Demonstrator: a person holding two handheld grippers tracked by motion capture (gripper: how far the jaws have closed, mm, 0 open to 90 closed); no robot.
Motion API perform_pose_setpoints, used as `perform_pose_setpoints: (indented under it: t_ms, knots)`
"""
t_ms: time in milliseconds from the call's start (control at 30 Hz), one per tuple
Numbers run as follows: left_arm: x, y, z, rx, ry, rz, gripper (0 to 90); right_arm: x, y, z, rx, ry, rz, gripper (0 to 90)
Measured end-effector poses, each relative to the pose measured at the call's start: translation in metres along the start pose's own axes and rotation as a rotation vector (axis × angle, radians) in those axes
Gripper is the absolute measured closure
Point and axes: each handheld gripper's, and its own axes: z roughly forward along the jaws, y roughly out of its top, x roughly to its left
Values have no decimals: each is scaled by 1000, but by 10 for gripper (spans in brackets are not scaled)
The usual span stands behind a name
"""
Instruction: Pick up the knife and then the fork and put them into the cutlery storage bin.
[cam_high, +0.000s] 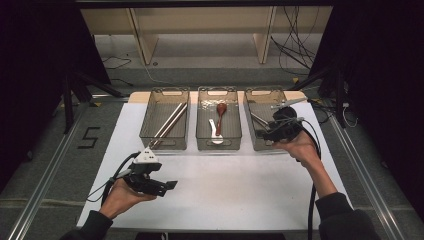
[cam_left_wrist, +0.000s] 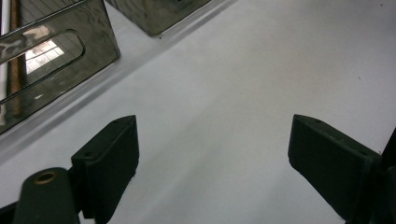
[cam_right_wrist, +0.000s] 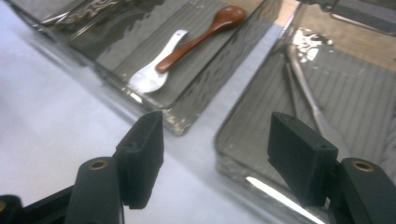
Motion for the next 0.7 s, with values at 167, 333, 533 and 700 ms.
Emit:
perform_pose_setpoints:
  t_ms: [167,333,533,700]
  knots:
    - [1,0,0,-14,-3,-8,158,14,-10,-5,-24,46,-5,349]
    - [1,0,-1,-29,-10,-17,159,27,-17,-8,-60,76,-13,337]
    - [3,1,-4,-48,-16,-22,158,38,-27,-11,-94,104,-13,326]
    - [4,0,-5,-67,-18,-37,158,43,-35,-11,-117,128,-3,311]
